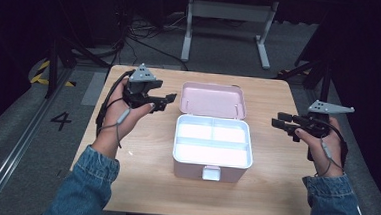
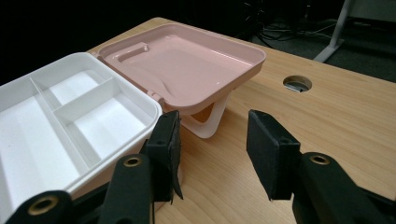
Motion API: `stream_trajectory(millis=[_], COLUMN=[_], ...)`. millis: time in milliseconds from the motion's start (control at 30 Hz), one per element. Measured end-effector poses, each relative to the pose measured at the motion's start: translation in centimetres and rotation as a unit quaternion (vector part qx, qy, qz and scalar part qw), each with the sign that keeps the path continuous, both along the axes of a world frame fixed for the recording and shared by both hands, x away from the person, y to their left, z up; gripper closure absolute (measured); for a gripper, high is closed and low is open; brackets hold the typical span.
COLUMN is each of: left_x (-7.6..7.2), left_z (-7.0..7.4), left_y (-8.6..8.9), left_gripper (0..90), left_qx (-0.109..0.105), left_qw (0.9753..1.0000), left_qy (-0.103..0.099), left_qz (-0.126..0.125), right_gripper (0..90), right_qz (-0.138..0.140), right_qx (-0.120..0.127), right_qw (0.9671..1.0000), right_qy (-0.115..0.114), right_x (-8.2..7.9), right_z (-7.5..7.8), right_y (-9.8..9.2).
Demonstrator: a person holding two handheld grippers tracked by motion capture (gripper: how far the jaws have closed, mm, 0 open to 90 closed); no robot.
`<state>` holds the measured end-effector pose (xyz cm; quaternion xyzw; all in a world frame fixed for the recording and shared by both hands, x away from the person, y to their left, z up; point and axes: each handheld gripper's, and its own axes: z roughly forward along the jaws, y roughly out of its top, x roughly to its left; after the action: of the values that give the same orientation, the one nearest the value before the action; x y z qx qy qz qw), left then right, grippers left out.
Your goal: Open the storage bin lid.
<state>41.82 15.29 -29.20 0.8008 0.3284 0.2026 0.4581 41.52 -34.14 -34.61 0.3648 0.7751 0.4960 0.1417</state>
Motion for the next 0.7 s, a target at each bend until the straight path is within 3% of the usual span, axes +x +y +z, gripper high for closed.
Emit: stream_trajectory(millis=[100,300,433,700], left_x=[-1.2,-3.0,-3.8,-4.7], left_z=[-0.2,-1.3,-2.3,-4.0], left_y=[0.2,0.7,1.5,3.2], left_gripper=[35.5,34.9,34.8,35.5], left_qx=[0.021,0.022,0.034,0.022], left_qw=[0.9998,0.9996,0.999,0.9978], left_qy=[-0.001,0.016,0.028,0.058], left_qz=[0.003,-0.002,0.006,0.023], right_gripper=[56.1,55.7,55.5,55.2], right_qz=[-0.001,-0.002,-0.005,-0.006], right_qx=[-0.005,-0.017,-0.021,-0.028], right_qw=[1.0,0.9997,0.9995,0.9991], right_qy=[0.005,0.016,0.023,0.031], right_x=[-0.1,-0.5,-0.7,-0.8], right_z=[-0.2,-0.6,-0.7,-1.1], right_y=[0.0,-0.1,-0.3,-0.2])
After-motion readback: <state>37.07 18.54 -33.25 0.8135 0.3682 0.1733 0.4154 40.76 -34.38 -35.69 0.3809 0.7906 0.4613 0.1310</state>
